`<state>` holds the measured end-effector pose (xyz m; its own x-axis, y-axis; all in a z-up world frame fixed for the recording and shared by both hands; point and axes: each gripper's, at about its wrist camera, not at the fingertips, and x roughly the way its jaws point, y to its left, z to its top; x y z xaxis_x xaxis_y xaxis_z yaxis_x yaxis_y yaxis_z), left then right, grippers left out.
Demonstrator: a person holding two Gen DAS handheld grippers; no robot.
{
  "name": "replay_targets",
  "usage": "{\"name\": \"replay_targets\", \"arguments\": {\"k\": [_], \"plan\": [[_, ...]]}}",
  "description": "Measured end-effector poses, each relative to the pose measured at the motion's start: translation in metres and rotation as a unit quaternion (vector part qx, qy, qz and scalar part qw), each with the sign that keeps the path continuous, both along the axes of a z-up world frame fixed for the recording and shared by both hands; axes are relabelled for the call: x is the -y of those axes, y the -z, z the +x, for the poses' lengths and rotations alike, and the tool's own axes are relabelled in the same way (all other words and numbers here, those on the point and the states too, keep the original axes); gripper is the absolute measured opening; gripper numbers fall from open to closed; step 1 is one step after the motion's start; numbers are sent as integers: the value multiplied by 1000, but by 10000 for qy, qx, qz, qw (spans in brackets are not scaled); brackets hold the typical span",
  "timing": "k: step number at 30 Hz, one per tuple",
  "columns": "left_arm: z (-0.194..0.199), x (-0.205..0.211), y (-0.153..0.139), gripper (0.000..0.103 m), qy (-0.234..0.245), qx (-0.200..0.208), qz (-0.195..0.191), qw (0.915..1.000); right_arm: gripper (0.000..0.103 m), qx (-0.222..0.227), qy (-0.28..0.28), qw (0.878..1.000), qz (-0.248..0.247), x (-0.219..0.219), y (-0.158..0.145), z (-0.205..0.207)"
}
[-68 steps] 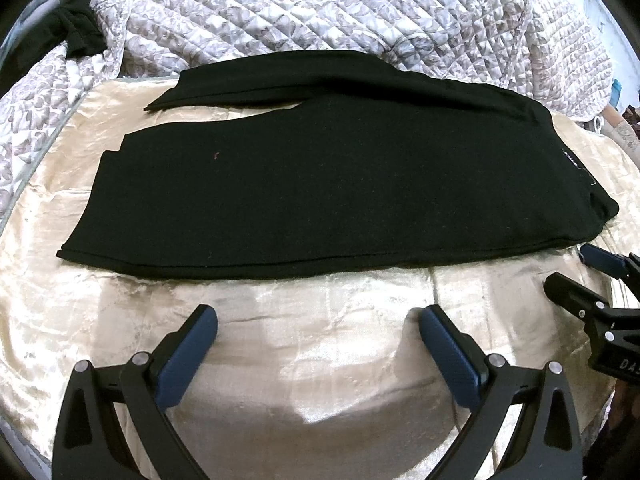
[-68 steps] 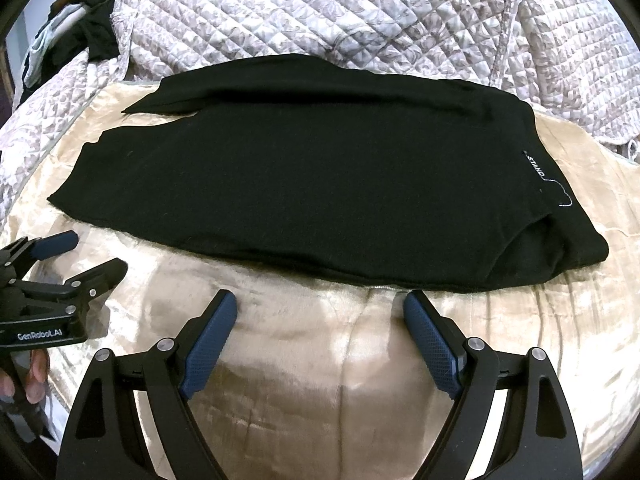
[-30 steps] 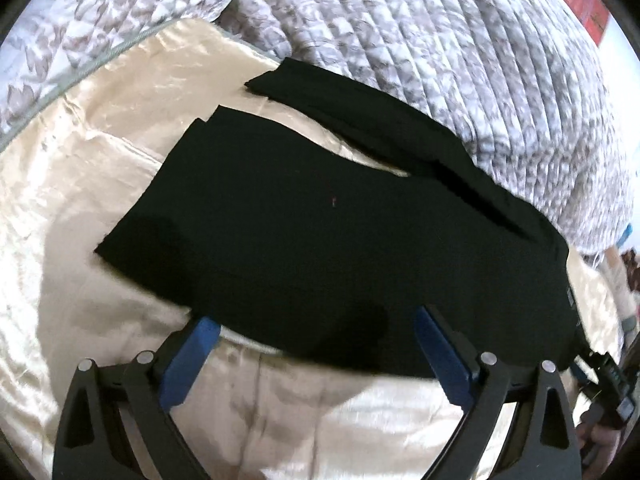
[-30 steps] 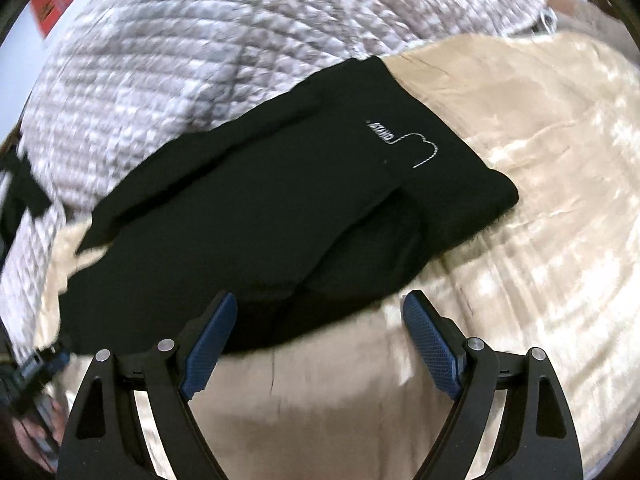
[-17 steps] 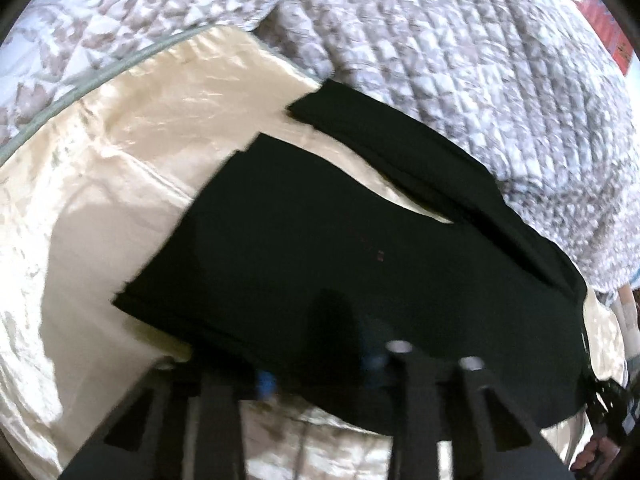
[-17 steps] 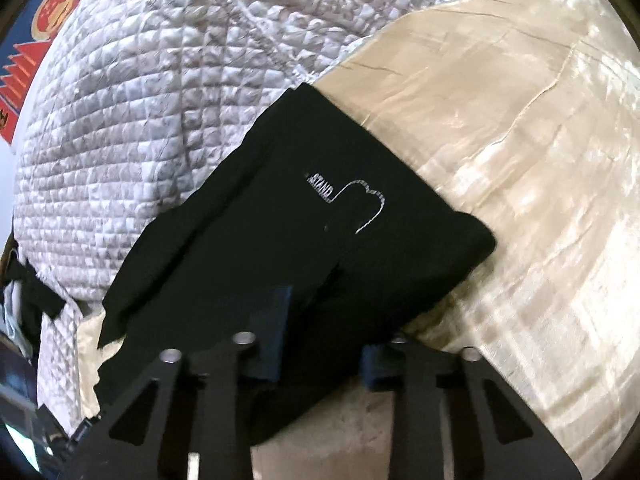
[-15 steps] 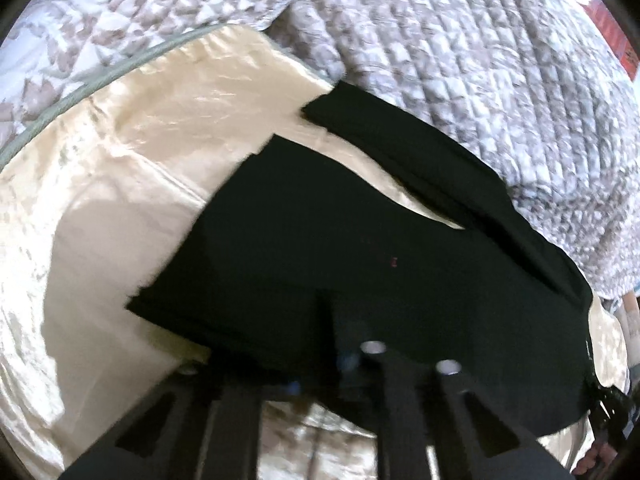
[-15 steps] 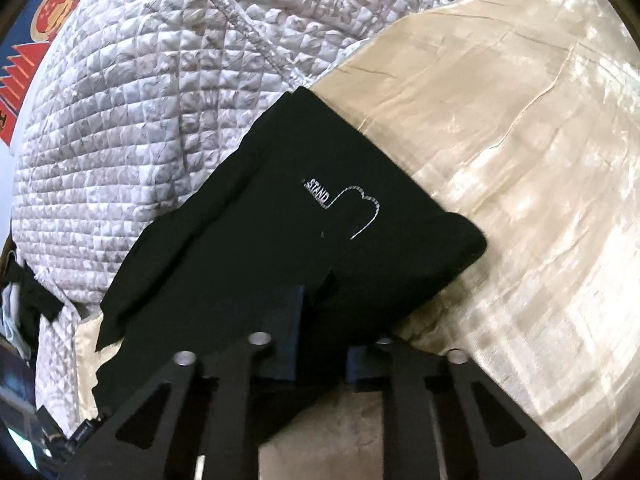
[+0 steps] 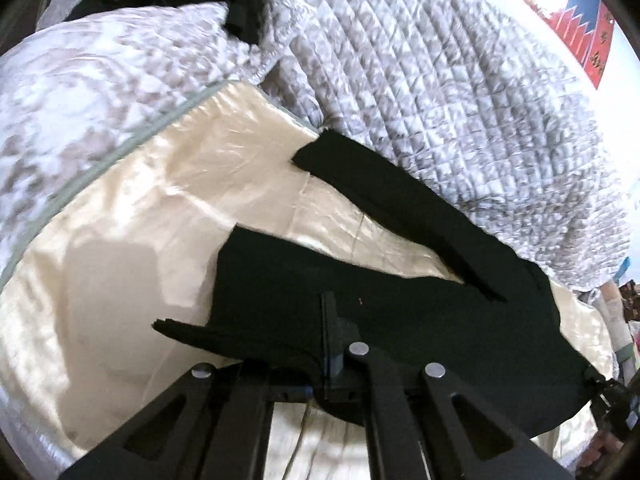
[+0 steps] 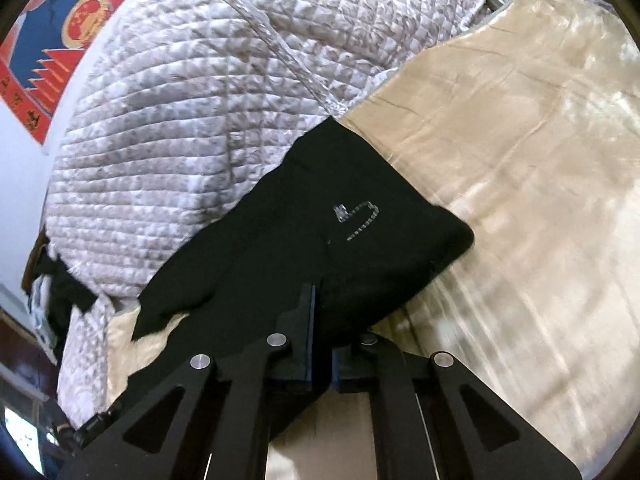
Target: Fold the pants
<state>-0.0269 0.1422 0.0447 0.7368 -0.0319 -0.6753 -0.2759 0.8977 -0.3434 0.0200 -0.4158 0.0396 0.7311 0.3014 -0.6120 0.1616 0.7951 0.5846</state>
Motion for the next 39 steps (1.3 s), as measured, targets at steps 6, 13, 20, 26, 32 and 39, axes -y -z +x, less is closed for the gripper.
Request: {"name": "replay_targets", "arguments": {"k": [6,13,20,26,32,39], "plan": [[-38,5,22,4,53,-325,-46,9994,5,-589,35,9982,-97,7,31,-43],[-61,9,23,4,5,-281,-34,9996,4,-399,110,9991,-65,10,30,-66],[-66,4,34,9,-108,-490,-71,9987,5,-834,199,9961,224,21,57,-68],[-86,-18,13,9,-1023,-332,497,9930,29,-599,468,9966,-324,22,34,-92],[-76,-7,4,9,-657,-173,557,9961,39,-140,1003,9891,-1072,29,8,-106],[-41,31,41,9,256,-800,649,9944,39,-322,-113,9855,-1665,-21,36,-78]]}}
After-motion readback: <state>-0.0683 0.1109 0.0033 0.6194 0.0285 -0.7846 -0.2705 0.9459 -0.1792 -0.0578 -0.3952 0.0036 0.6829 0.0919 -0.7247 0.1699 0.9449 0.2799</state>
